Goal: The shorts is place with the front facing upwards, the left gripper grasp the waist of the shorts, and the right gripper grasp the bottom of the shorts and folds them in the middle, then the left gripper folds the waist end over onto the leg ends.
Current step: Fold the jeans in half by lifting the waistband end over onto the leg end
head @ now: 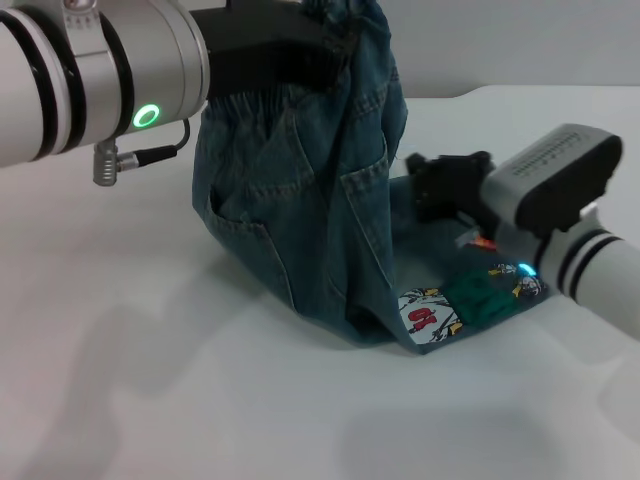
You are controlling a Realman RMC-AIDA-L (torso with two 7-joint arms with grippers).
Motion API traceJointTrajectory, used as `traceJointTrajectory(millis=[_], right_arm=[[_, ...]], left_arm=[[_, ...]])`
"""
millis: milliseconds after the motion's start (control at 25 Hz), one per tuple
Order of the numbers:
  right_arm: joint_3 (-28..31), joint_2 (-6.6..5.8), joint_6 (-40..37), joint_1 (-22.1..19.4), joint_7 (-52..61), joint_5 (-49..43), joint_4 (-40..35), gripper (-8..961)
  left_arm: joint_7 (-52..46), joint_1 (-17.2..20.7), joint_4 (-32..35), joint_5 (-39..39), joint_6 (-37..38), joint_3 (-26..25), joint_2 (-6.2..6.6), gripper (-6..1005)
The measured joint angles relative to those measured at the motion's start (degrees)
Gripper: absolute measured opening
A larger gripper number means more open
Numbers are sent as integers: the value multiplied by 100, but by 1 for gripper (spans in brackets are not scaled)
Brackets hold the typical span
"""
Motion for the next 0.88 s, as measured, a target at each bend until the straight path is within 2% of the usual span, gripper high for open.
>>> traceJointTrajectory(millis=[160,280,320,360,400,440,480,720,880], right_arm=[[507,2,21,-218,-321,-63,-88,-1],[1097,-18,100,-544,-344,-393,36,-1],[1597,-24,184,-886,-347,-744,271,-1],[1597,-24,184,-886,-347,-744,271,-1],[1814,-23,209,-1090,-348,-910,468,-1],[2016,-22,230,-1309,-349,-1054,700,-1],[2297,-15,222,-1701,-351,-1254,1130,-1],[2763,-18,191,-2383,-352,-1436,1735,-1],[2921,-5,193,-2617,-352,-1581,1852,-1]], left_arm=[[-1,-2,3,-8,26,69,-2,125],[-2,26,57,-12,168,167,-2,125],[-2,32,105,-14,233,224,-2,124],[-3,33,179,-34,327,305,-1,124],[-3,31,214,-44,366,345,0,124],[-3,24,263,-57,414,400,-1,124],[-3,16,303,-72,464,454,1,124],[-1,-47,699,-231,965,868,-5,124],[0,-100,949,-321,1278,1114,-6,124]])
